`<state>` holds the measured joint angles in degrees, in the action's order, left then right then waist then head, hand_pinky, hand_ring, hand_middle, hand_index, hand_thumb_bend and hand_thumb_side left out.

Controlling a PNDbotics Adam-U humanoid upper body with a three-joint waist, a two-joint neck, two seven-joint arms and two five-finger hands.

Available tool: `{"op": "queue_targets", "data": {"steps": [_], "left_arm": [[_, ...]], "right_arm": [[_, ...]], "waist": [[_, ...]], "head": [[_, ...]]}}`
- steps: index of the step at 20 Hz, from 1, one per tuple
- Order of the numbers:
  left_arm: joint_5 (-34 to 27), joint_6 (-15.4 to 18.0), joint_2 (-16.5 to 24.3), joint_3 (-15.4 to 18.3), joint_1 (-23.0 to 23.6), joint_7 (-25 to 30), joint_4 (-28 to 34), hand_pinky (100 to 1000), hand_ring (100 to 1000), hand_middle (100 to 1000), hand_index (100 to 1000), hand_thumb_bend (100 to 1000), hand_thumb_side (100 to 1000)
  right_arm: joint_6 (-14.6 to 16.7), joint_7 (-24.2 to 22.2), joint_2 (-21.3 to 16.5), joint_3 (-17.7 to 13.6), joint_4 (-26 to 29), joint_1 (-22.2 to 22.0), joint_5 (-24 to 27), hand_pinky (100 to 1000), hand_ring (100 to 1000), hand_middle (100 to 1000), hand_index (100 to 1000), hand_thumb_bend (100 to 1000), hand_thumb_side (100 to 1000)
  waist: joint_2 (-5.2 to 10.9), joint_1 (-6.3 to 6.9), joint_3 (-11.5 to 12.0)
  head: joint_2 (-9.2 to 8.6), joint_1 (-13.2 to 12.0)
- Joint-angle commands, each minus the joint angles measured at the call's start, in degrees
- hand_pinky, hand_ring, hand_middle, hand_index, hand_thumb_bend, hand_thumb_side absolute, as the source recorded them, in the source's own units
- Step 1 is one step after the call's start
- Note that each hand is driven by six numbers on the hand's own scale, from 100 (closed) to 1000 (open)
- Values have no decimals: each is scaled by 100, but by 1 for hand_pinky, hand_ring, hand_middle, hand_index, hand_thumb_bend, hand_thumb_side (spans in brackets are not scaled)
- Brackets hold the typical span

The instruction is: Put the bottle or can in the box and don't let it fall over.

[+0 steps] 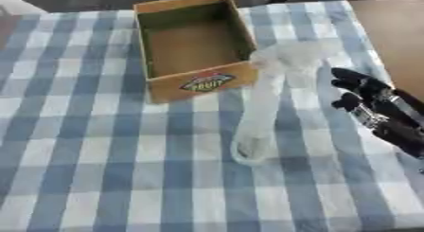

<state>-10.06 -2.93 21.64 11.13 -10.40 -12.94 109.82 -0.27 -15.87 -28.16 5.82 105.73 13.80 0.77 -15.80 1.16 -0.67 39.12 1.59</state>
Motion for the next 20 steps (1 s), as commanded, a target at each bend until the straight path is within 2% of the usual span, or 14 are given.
{"op": "queue_targets", "data": {"steps": [1,10,20], "left_arm": [[3,2,108,14,-38,24,77,1000,515,712,863,644,404],[0,-4,90,8,-38,37,77,1000,517,712,863,642,405],[-6,-7,69,2,-48,52,79,1000,518,712,863,640,405]], "right_arm": [[-4,-29,-9,47,-22,124,-165,822,1000,1000,953,100,649],[6,-101,159,202,-202,337,-480,830,1000,1000,957,100,599],[-23,-165,368,288,-379,522,-568,830,1000,1000,954,100,614]], "waist": [[70,-11,7],[61,-23,18],[24,-17,43]], "head": [[-72,16],[-83,32],[-122,69]]}}
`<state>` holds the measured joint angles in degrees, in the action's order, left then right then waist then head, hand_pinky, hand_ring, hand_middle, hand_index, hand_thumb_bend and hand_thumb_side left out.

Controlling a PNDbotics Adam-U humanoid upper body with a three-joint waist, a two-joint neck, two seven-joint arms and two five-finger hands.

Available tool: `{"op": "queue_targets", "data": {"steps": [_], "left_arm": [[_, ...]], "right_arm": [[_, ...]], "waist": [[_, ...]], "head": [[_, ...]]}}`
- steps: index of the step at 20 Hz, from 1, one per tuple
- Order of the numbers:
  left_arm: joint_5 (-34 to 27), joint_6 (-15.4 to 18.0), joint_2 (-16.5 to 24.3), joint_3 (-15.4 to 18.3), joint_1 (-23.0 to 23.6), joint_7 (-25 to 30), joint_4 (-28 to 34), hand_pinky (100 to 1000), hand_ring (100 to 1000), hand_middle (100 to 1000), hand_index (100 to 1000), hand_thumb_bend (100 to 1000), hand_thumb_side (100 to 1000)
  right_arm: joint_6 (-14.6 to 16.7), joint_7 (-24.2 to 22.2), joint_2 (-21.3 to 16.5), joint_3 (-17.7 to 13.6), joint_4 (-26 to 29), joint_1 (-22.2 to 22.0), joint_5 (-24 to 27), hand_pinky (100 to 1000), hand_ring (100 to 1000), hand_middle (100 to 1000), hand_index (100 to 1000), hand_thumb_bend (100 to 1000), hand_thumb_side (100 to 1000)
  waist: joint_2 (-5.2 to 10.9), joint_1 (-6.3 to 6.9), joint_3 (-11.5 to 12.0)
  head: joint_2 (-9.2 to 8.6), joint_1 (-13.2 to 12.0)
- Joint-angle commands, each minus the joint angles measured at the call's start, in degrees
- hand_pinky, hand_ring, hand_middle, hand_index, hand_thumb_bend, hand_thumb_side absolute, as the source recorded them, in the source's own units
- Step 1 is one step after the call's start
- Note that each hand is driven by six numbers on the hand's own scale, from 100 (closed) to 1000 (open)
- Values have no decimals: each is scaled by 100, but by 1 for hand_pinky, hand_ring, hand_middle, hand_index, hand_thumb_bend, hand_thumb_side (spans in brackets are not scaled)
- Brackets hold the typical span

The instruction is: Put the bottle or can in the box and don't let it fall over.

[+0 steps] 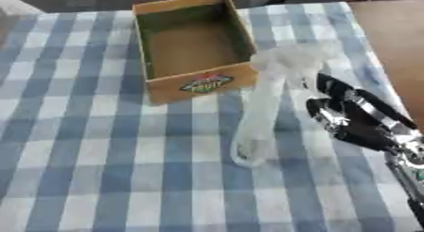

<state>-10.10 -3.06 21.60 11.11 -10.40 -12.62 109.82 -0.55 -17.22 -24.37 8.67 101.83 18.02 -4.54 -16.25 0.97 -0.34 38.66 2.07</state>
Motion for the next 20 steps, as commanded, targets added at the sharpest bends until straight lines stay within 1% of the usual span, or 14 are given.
{"op": "queue_targets", "data": {"steps": [1,11,20], "left_arm": [[-2,5,72,2,-49,24,79,1000,518,712,864,640,405],[-5,2,62,-10,-67,43,81,1000,520,713,864,637,405],[-11,-5,51,-12,-75,53,81,1000,522,713,864,636,405]], "right_arm": [[9,-41,14,12,-1,125,-40,830,1000,1000,954,100,617],[13,-129,214,115,-70,323,-73,831,1000,1000,950,100,632],[-97,-119,357,194,-119,444,19,829,1000,1000,940,100,637]], "waist": [[64,4,14],[31,8,48],[20,-13,70]], "head": [[-77,27],[-95,73],[-117,96]]}}
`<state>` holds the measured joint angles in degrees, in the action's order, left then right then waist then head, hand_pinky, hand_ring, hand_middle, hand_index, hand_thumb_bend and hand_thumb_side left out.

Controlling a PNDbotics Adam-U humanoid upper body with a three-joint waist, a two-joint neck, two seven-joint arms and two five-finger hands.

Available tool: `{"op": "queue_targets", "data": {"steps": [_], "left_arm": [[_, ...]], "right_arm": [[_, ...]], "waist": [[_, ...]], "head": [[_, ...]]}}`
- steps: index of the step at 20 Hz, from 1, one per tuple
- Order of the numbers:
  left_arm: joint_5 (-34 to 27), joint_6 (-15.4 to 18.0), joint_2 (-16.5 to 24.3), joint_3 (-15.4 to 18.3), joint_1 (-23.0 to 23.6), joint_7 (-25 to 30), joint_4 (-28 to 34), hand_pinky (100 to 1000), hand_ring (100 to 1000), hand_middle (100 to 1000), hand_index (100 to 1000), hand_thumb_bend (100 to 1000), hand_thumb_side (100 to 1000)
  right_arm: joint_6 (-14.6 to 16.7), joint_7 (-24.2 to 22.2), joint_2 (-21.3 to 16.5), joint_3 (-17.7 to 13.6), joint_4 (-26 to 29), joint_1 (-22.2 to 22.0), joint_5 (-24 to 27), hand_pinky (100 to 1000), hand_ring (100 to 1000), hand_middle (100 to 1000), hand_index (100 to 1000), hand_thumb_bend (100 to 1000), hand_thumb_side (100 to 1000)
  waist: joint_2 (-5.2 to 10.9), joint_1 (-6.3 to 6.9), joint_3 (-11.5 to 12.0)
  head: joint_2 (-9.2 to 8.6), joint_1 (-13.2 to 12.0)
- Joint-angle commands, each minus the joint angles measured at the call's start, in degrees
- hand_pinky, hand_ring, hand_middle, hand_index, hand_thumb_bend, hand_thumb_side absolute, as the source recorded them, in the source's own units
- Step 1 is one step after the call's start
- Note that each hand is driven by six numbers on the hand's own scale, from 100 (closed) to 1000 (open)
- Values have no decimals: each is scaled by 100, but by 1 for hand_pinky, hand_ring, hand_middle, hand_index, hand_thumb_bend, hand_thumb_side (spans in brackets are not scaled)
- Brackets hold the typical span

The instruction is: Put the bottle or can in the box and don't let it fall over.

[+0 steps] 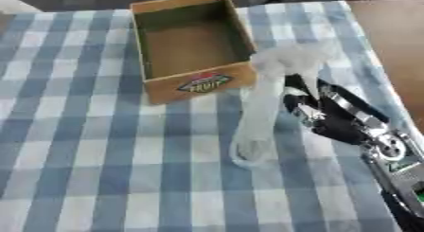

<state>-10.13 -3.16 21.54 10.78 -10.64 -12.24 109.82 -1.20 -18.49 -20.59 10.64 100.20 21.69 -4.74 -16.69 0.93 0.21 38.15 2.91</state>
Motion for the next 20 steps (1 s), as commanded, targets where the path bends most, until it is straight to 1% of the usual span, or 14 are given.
{"op": "queue_targets", "data": {"steps": [1,9,13,20], "left_arm": [[-9,5,55,20,-51,16,81,1000,522,713,864,635,405],[-12,-2,49,24,-50,26,79,1000,525,713,864,632,406],[-10,-4,44,24,-44,35,76,1000,526,714,865,630,407],[-10,-5,39,27,-31,45,71,1000,527,714,865,628,409]], "right_arm": [[-42,7,-5,4,37,84,50,829,1000,1000,939,100,636],[-128,-64,66,42,73,81,290,826,1000,1000,940,100,652],[-173,-94,72,35,130,46,415,826,1000,1000,940,100,643],[-175,-171,-71,48,387,-183,568,826,1000,1000,944,100,650]], "waist": [[62,-11,16],[60,-20,7],[53,-19,-3],[65,2,-24]], "head": [[-67,15],[-77,31],[-77,37],[-37,18]]}}
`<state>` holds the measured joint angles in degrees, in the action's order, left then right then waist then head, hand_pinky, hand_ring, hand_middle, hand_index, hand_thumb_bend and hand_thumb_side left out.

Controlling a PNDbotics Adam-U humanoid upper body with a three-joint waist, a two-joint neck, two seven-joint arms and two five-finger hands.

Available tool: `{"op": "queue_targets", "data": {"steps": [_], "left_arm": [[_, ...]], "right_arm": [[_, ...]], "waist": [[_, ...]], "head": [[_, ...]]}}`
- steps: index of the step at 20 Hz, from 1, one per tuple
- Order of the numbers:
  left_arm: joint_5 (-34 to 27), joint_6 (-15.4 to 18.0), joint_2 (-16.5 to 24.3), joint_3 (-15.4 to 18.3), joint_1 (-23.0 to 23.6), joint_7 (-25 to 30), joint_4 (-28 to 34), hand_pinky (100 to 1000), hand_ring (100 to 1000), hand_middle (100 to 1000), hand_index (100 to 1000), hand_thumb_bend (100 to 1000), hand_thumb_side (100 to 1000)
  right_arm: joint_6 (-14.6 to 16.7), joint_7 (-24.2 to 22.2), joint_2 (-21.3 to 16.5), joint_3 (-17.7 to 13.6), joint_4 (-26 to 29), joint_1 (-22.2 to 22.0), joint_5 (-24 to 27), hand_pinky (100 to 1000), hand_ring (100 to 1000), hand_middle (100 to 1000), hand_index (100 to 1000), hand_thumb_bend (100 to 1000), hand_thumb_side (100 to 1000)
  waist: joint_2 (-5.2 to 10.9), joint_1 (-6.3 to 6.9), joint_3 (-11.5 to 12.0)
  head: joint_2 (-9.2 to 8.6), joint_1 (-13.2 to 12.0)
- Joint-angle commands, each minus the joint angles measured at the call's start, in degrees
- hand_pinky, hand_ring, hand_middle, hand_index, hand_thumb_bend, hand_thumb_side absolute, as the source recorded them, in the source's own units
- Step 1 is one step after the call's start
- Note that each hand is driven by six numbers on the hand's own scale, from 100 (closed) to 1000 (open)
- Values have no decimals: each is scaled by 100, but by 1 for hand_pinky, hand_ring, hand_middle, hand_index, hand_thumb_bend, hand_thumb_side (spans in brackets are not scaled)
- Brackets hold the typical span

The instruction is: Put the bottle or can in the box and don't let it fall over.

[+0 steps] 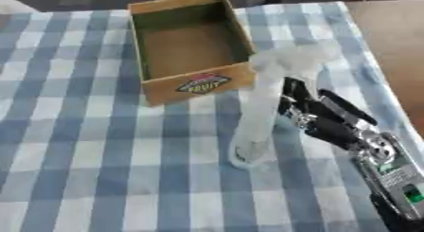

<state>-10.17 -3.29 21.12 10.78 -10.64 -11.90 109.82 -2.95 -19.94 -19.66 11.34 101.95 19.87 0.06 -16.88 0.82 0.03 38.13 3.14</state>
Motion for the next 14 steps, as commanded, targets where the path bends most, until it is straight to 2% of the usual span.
{"op": "queue_targets", "data": {"steps": [1,14], "left_arm": [[-6,10,85,28,-33,11,72,1000,528,714,865,628,409],[-7,16,84,25,-34,23,71,1000,531,716,866,624,411]], "right_arm": [[0,-36,-187,-22,264,-33,119,826,1000,1000,944,100,650],[-73,-300,-348,16,874,-289,476,827,1000,1000,944,100,656]], "waist": [[87,18,-9],[83,46,-37]], "head": [[-32,-5],[-29,-27]]}}
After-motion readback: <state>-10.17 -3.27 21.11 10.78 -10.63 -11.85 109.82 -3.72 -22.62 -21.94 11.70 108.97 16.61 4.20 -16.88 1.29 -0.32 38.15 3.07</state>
